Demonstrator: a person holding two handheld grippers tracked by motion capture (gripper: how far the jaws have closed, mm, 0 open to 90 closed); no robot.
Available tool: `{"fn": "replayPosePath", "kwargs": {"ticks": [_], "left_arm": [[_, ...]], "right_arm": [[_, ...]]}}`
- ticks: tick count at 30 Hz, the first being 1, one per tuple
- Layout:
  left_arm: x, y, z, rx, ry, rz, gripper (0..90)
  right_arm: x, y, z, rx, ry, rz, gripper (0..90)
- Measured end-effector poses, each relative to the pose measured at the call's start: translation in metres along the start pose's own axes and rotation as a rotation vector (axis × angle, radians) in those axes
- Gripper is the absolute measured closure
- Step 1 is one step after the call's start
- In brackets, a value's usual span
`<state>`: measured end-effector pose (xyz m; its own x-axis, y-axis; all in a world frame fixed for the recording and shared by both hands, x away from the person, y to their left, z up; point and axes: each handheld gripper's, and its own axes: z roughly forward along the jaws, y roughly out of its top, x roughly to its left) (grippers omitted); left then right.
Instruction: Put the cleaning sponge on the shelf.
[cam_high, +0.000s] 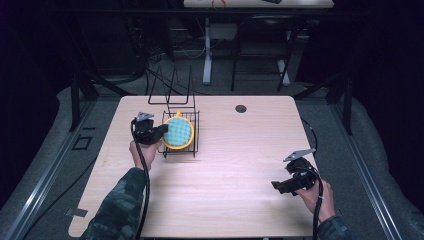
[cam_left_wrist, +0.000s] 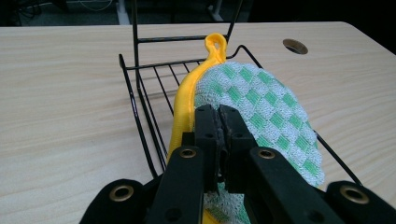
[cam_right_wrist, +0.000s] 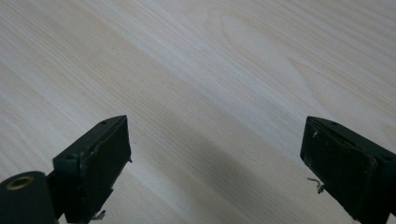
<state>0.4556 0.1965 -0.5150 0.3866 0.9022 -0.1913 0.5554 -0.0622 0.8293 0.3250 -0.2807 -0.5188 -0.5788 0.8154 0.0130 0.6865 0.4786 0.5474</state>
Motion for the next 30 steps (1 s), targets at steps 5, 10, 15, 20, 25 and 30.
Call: {"fn": "replayPosePath", "kwargs": {"ticks": [5,10,15,20,25,30], "left_arm": [[0.0,0.0,0.004,0.002,0.002,-0.01,87.5],[-0.001,-0.002,0.011,0.026,0.019,-0.005,87.5],[-0.001,-0.004,0.019,0.045,0.032,-0.014,87.5],[-0.002,-0.007,0.024,0.063,0.034,-0.026,87.5],[-0.003,-0.007,0.027,0.061,0.045,-0.02,87.5],[-0.002,-0.007,0.03,0.061,0.055,-0.033,87.4]], "right_arm": [[0.0,0.0,0.001,0.004,0.0,-0.004,7.9],[0.0,-0.002,-0.001,-0.002,-0.003,-0.001,8.0],[-0.001,-0.002,-0.002,-0.002,-0.001,0.005,8.0],[-0.001,-0.003,-0.002,-0.003,0.001,0.005,8.1],[0.0,-0.003,-0.002,-0.002,-0.004,0.001,8.1],[-0.001,-0.003,-0.002,-0.003,-0.003,0.005,8.2]]}}
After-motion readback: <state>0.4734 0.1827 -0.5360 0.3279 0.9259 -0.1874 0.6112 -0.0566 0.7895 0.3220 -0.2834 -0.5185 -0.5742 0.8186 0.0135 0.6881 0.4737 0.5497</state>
